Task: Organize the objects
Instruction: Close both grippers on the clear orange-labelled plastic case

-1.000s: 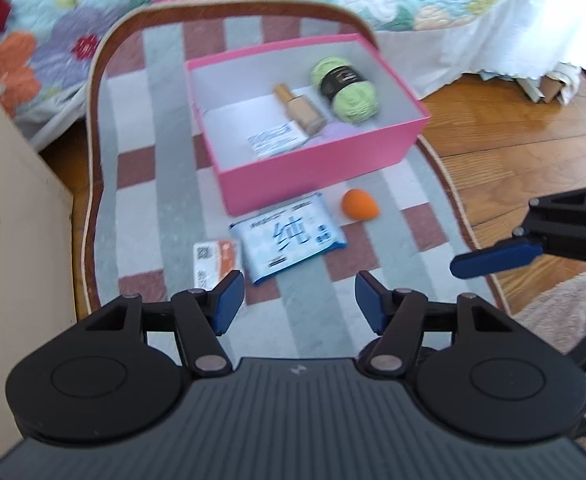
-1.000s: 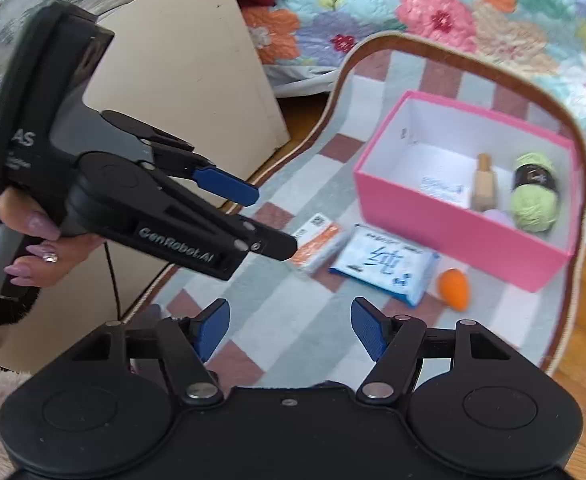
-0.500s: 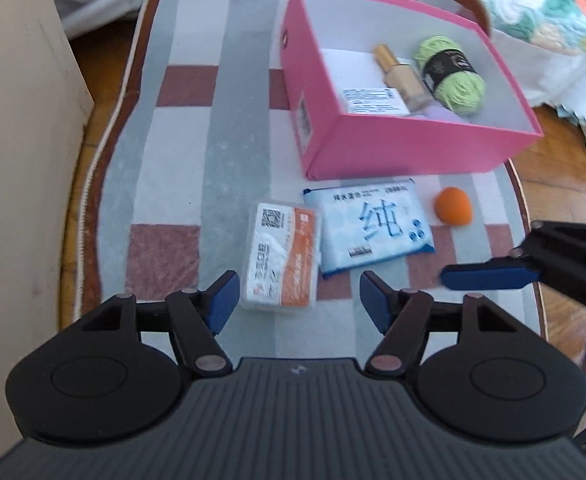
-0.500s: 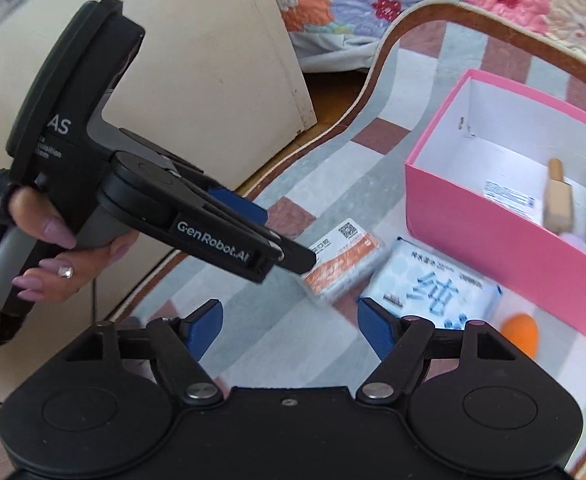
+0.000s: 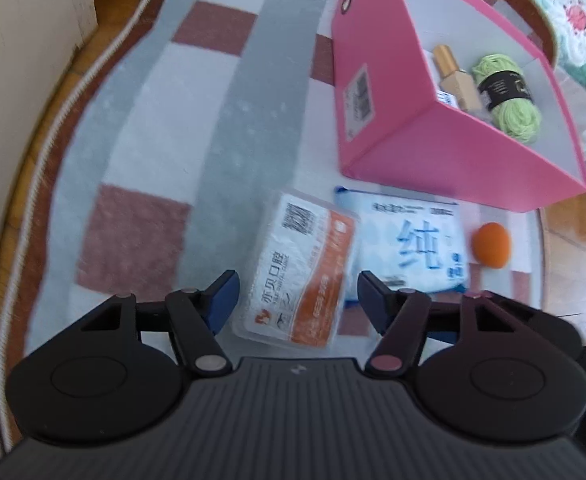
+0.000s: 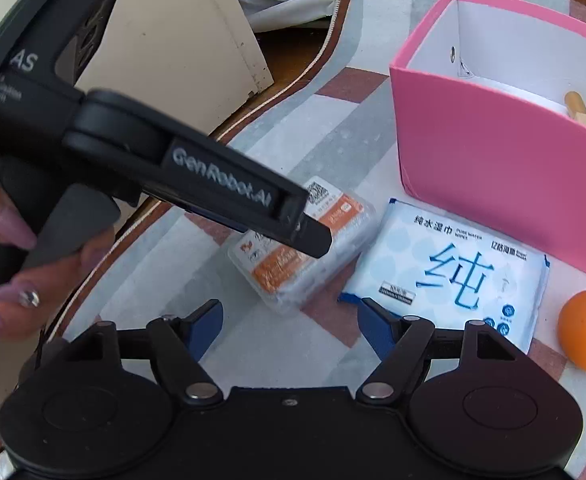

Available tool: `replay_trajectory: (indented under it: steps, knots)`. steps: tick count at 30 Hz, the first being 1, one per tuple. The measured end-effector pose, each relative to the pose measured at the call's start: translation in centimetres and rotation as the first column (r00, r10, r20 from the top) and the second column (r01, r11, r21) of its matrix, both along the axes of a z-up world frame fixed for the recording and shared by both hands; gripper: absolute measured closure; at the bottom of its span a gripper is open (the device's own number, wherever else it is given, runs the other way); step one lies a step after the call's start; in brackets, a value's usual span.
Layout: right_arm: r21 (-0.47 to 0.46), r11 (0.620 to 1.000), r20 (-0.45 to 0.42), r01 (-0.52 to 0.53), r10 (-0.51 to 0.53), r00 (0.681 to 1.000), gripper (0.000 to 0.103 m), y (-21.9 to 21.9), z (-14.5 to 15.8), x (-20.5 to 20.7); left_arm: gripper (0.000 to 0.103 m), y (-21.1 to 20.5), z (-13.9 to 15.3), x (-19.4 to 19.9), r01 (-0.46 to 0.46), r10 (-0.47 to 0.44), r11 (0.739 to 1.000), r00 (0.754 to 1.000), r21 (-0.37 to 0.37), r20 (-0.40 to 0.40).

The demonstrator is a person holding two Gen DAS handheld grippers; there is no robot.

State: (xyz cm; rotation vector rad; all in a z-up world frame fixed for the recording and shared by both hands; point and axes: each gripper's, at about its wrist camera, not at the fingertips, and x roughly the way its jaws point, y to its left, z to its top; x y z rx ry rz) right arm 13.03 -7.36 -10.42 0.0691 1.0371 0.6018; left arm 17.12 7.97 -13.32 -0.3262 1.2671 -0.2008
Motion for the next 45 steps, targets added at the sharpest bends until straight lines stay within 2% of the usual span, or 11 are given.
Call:
replay_trajectory:
  steps: [2, 7, 13, 16, 20, 22, 29, 35, 37, 39, 45]
  knots:
    - [0.016, 1.0, -0.006, 0.008, -0.008, 1.0, 0.025, -0.4, -0.2, 0.0, 0.051, -0.4, -0.1, -0.3, 0.008, -0.008, 1.0, 1.0, -0.006, -0.02]
    - [-0.016, 0.999, 0.02, -0.035, 0.036, 0.999, 0.025, -0.1, -0.1, -0.2, 0.052, -1.5, 0.1, -1.0, 0.039, -0.039, 0.999, 0.999, 0.029, -0.009]
    - [-0.061, 0.993, 0.027, -0.096, 0.098, 0.995, 0.025, 0.6, -0.1, -0.9, 0.054, -1.7, -0.3, -1.7, 0.032, -0.037, 0.997, 0.996, -0.065, -0.08]
    - [-0.132, 0.985, 0.036, -0.11, 0.116, 0.993, 0.024, 1.0, 0.0, -1.5, 0.054, -2.4, -0.4, -2.2, 0.048, -0.059, 0.994, 0.992, -0.096, -0.114]
    - [-0.179, 0.978, 0.034, -0.103, 0.111, 0.993, 0.025, 0.5, 0.0, -1.8, 0.054, -2.9, -0.7, -2.8, 0.056, -0.079, 0.986, 0.986, -0.155, -0.149]
    - [-0.211, 0.973, 0.028, -0.094, 0.102, 0.994, 0.037, 0.0, 0.0, -2.0, 0.055, -3.4, -0.3, -3.1, 0.09, -0.107, 0.987, 0.985, -0.13, -0.133]
    - [-0.211, 0.973, -0.01, -0.099, 0.099, 0.995, 0.039, -2.1, 0.4, -2.5, 0.056, -3.7, 1.9, -3.1, 0.149, -0.149, 0.989, 0.989, 0.003, -0.013]
    - [-0.25, 0.967, -0.031, 0.04, -0.05, 0.998, 0.036, -5.2, 0.4, -2.1, 0.051, -3.1, 1.8, -2.5, 0.133, -0.137, 0.989, 0.988, 0.063, 0.065]
    - [-0.226, 0.97, -0.059, 0.093, -0.11, 0.992, 0.035, -6.6, 0.2, -1.8, 0.051, -3.1, 1.4, -2.2, 0.129, -0.132, 0.99, 0.99, 0.058, 0.054]
    - [-0.182, 0.976, -0.074, 0.122, -0.137, 0.988, 0.034, -7.0, 0.3, -2.4, 0.051, -3.2, 0.8, -2.1, 0.119, -0.12, 0.993, 0.992, 0.012, 0.027]
    - [0.005, 0.997, -0.051, 0.083, -0.082, 0.995, 0.026, -6.7, 1.5, -3.1, 0.055, -3.7, -0.8, -2.5, 0.083, -0.086, 0.994, 0.996, -0.073, -0.033]
